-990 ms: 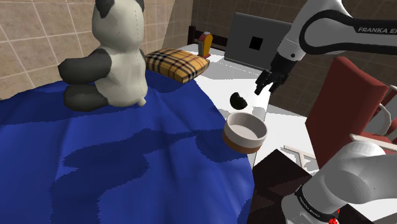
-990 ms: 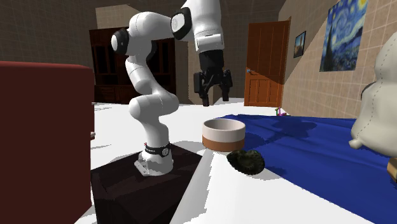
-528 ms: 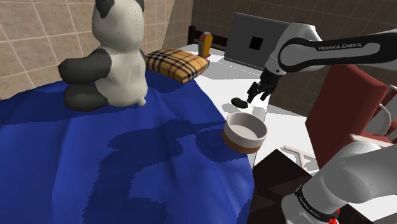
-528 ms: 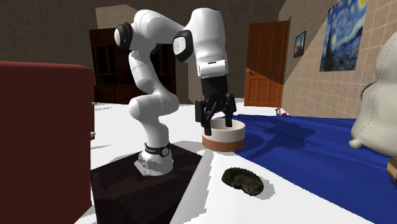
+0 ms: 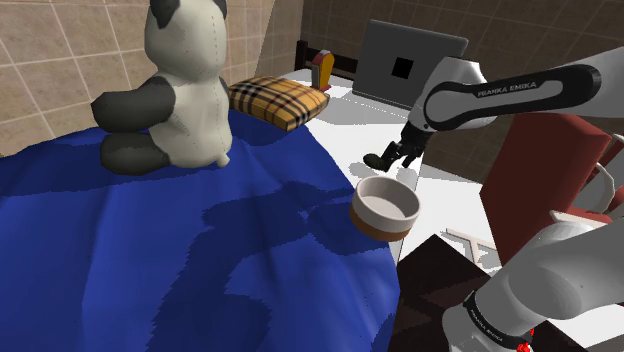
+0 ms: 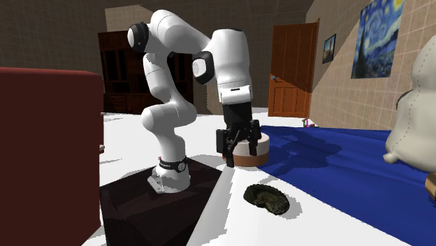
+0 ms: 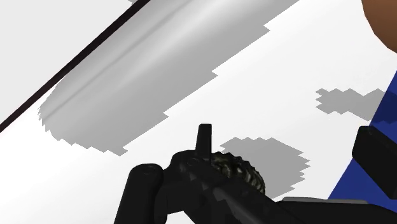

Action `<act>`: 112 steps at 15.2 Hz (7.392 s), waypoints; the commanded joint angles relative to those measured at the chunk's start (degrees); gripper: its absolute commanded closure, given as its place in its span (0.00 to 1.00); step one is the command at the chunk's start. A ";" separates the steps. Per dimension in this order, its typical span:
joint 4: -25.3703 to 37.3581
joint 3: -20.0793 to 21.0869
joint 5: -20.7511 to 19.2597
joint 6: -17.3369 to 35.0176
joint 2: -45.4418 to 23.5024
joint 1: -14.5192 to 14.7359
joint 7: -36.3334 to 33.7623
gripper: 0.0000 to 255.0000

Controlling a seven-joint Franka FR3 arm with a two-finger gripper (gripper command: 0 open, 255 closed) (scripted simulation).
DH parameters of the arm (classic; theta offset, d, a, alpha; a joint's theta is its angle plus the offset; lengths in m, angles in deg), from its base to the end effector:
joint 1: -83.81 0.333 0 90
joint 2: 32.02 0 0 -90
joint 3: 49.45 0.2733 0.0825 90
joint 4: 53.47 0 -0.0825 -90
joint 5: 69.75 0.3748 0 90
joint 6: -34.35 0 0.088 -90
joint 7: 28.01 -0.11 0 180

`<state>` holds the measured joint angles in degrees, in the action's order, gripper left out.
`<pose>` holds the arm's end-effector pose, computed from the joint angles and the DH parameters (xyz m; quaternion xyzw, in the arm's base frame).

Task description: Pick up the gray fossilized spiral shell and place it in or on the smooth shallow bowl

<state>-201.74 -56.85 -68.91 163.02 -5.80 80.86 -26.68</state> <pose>0.4088 -0.0717 0.3851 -0.9948 0.0777 -0.0590 0.0289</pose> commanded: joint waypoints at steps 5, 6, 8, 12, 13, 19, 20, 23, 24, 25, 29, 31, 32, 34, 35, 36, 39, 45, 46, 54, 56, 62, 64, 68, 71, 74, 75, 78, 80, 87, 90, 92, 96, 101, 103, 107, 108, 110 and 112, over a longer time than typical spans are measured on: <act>-0.50 -0.06 0.07 1.14 -0.60 0.05 0.09 0.00; -0.50 -0.06 0.07 1.14 -0.60 0.05 0.09 0.00; -0.49 -0.06 0.07 1.13 -0.60 0.05 0.09 0.00; -0.49 -0.06 0.07 1.13 -0.60 0.05 0.09 1.00; -0.49 -0.06 0.07 1.13 -0.60 0.05 0.09 1.00; -0.49 -0.06 0.07 1.13 -0.60 0.05 0.09 0.00; 2.68 -0.35 0.52 -0.02 -3.69 0.12 -0.12 0.00; 12.48 -1.28 1.99 -4.04 -12.71 0.19 -0.64 0.00; 15.86 -1.58 2.52 -5.56 -15.67 0.15 -0.77 0.00; 19.30 -1.89 3.08 -7.16 -18.62 0.07 -0.89 0.00; 33.87 -2.97 5.45 -14.36 -30.52 -0.70 -1.38 0.00; 36.67 -3.07 6.04 -15.34 -33.32 -1.01 -1.46 0.00; 36.11 -3.02 6.12 -14.59 -33.51 -1.00 -1.41 0.00; 35.07 -2.95 6.29 -13.14 -33.93 -0.95 -1.30 0.00; 34.56 -2.91 6.38 -12.41 -34.16 -0.93 -1.24 0.00; 34.06 -2.87 6.47 -11.69 -34.39 -0.90 -1.18 0.00; 33.30 -2.81 6.63 -10.54 -34.79 -0.86 -1.08 0.00; 33.32 -2.81 6.63 -10.55 -34.79 -0.86 -1.08 0.00; 33.32 -2.81 6.63 -10.55 -34.79 -0.86 -1.08 0.00; 33.37 -2.80 6.64 -10.56 -34.84 -0.85 -1.10 1.00; 33.31 -2.81 6.63 -10.54 -34.79 -0.86 -1.08 1.00; 35.75 -2.91 6.01 -14.77 -32.93 -0.82 -1.76 1.00; 36.66 -2.93 5.84 -16.19 -32.40 -0.81 -1.97 1.00; 38.65 -2.97 5.53 -19.07 -31.48 -0.80 -2.35 1.00; 40.28 -2.99 5.34 -21.24 -30.90 -0.80 -2.62 1.00; 42.03 -3.01 5.19 -23.44 -30.44 -0.80 -2.87 1.00; 42.64 -3.01 5.14 -24.18 -30.30 -0.81 -2.95 1.00; 44.56 -3.03 5.02 -26.40 -29.98 -0.82 -3.17 1.00; 45.91 -3.04 4.96 -27.90 -29.83 -0.83 -3.31 1.00; 47.07 -2.67 4.57 -31.17 -27.59 -0.35 -4.57 1.00; 44.12 -2.05 4.29 -30.38 -25.27 0.30 -5.80 1.00; 44.08 -1.80 2.95 -28.84 -26.53 0.57 -1.74 0.00; 43.50 -0.57 -2.46 -21.53 -31.32 1.62 13.55 0.00; 41.78 1.31 -9.42 -10.16 -36.80 2.65 30.72 0.00; 41.31 1.36 -9.63 -9.14 -37.21 2.59 31.13 0.00; 39.80 1.21 -9.69 -6.38 -38.43 2.33 31.09 0.00; 39.45 1.18 -9.70 -5.70 -38.76 2.27 31.09 0.00; 38.92 1.13 -9.72 -4.63 -39.29 2.17 31.07 0.00; 38.94 1.13 -9.72 -4.63 -39.30 2.17 31.08 0.00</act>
<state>-162.80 -55.73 -78.63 158.25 -44.99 83.03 4.39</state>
